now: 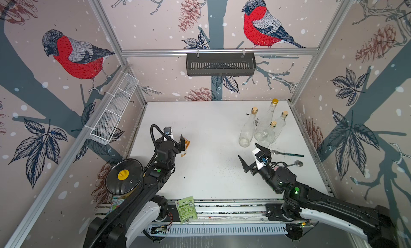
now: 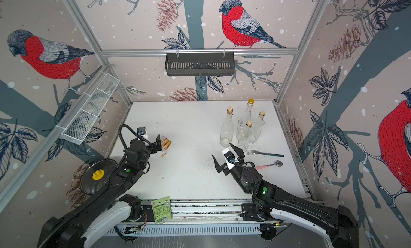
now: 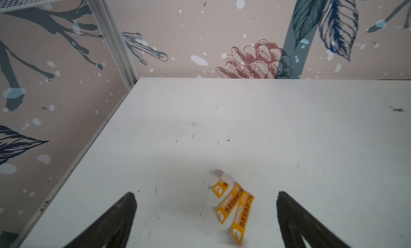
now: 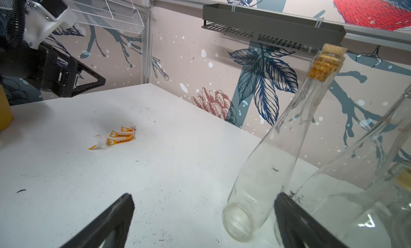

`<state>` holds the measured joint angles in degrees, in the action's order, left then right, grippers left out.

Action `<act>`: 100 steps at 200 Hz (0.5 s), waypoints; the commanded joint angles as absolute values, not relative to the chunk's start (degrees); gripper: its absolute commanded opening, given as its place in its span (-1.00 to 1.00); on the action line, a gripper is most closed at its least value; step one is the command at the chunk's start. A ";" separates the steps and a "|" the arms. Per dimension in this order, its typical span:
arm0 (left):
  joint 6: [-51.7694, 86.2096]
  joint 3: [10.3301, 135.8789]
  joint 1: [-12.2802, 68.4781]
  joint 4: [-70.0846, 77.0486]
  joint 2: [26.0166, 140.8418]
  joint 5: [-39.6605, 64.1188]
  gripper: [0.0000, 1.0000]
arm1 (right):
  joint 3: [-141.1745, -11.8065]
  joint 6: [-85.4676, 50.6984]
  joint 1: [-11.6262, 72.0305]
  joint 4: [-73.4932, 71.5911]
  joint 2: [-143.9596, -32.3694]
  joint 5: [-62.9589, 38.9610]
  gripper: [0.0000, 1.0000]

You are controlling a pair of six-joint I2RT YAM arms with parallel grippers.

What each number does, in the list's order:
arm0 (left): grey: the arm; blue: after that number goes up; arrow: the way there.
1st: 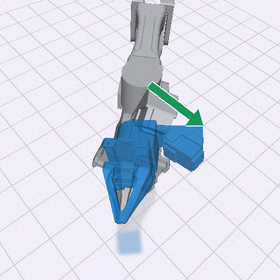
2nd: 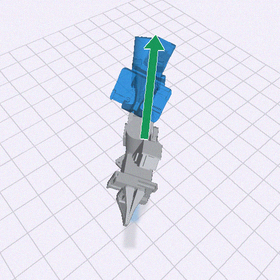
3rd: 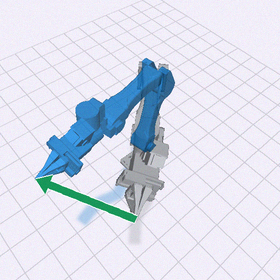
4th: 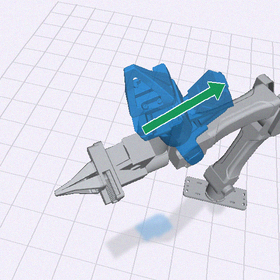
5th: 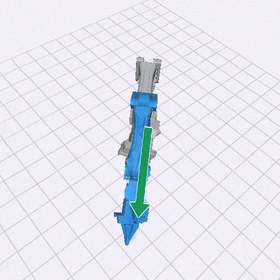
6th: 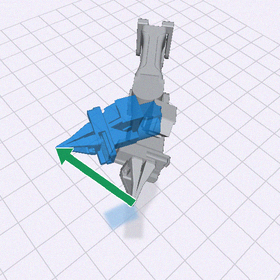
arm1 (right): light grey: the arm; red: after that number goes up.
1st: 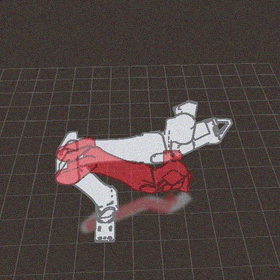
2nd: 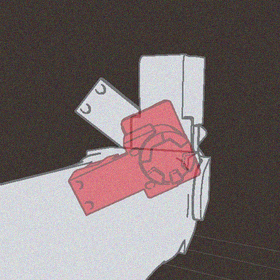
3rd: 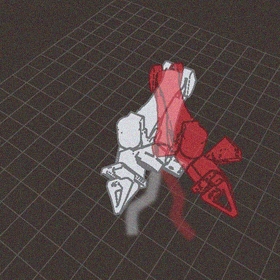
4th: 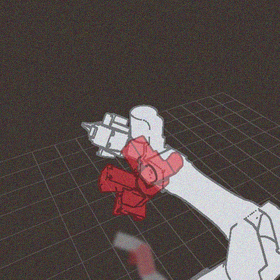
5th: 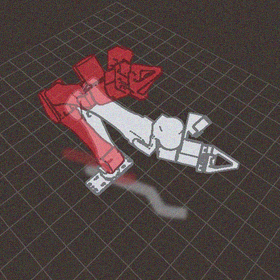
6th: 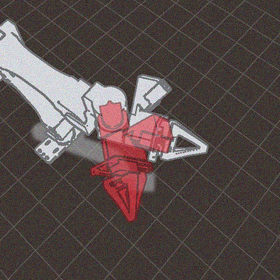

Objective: Remove the label from the bottle
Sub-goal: Place the label at the center of the board.

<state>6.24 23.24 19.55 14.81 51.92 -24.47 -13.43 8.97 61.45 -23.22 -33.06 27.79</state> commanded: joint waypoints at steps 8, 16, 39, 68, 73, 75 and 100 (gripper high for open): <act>5.85 17.80 19.33 31.05 56.32 -34.54 0.94 | -12.21 8.29 61.19 -28.40 -32.36 31.79 0.99; 5.59 16.44 19.34 32.38 56.37 -36.19 0.94 | -12.45 7.70 61.08 -27.88 -32.24 32.60 0.99; 0.21 8.58 18.23 48.78 60.13 -35.99 0.94 | -12.48 7.24 60.47 -27.10 -31.11 33.82 0.99; -1.33 10.33 13.98 55.25 69.20 -30.70 0.94 | -12.22 6.69 59.11 -25.82 -27.55 38.60 0.99; -2.21 10.20 13.85 57.53 70.27 -29.69 0.94 | -12.22 6.48 58.82 -25.36 -26.72 38.76 0.99; -2.62 10.20 13.64 58.39 70.68 -29.13 0.94 | -12.22 6.43 58.74 -25.26 -26.39 38.83 0.99; -4.47 10.50 11.85 63.98 74.43 -23.88 0.94 | -11.59 5.63 58.10 -24.00 -23.29 38.66 0.99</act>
